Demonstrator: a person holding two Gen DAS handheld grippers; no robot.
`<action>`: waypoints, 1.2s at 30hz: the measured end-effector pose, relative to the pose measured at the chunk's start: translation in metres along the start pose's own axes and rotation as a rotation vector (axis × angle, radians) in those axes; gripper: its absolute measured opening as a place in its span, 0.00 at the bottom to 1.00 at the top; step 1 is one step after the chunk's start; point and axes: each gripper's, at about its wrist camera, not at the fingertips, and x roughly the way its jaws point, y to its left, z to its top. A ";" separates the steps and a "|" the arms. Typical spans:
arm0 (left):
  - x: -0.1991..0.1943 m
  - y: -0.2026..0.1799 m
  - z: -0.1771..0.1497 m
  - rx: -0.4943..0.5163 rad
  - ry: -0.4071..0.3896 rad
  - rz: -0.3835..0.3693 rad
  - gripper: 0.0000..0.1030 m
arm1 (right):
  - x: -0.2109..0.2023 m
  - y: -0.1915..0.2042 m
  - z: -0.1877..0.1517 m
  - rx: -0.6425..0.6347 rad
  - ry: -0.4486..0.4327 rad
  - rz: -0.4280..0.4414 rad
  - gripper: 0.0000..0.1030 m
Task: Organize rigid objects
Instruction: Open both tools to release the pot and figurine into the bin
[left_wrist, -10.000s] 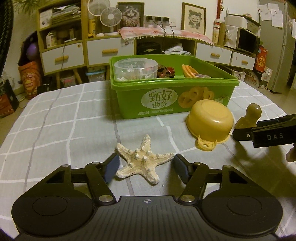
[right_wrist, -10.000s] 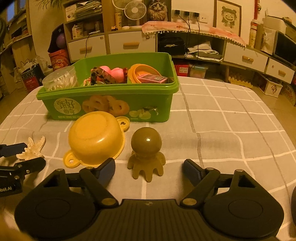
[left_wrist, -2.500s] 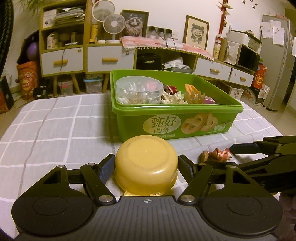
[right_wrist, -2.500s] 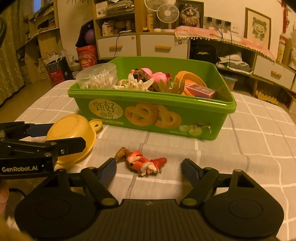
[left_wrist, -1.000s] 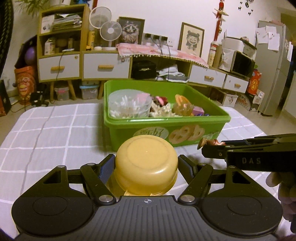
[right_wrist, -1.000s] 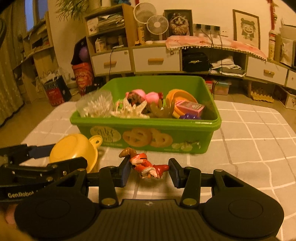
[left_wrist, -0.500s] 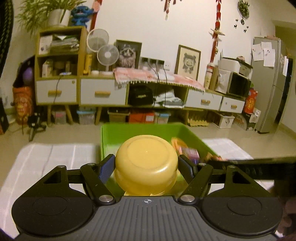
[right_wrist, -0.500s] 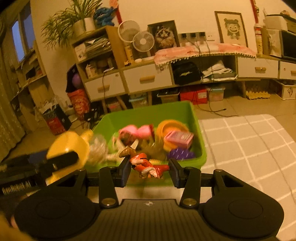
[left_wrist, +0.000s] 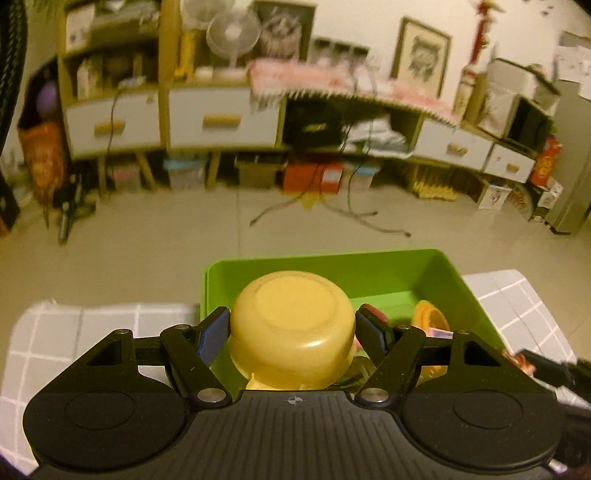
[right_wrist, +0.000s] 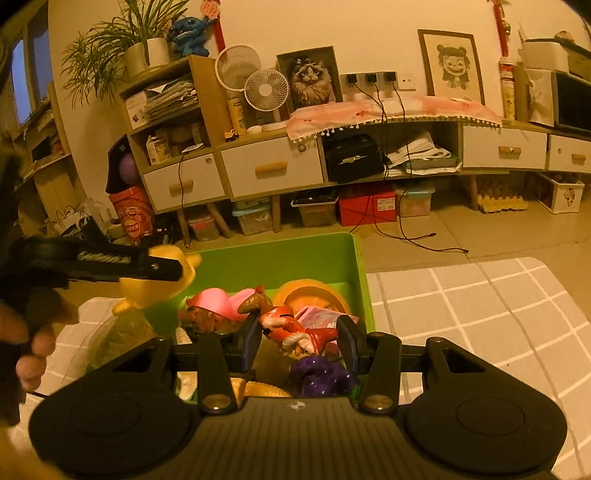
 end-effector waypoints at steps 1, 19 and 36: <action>0.005 0.002 0.001 -0.012 0.022 0.005 0.74 | 0.002 0.000 0.000 -0.008 0.001 -0.001 0.26; 0.003 0.006 -0.003 -0.052 0.022 -0.050 0.93 | 0.005 -0.003 -0.001 0.033 -0.010 0.013 0.53; -0.095 -0.023 -0.038 -0.018 -0.070 -0.024 0.98 | -0.062 0.014 -0.007 0.025 0.083 -0.001 0.59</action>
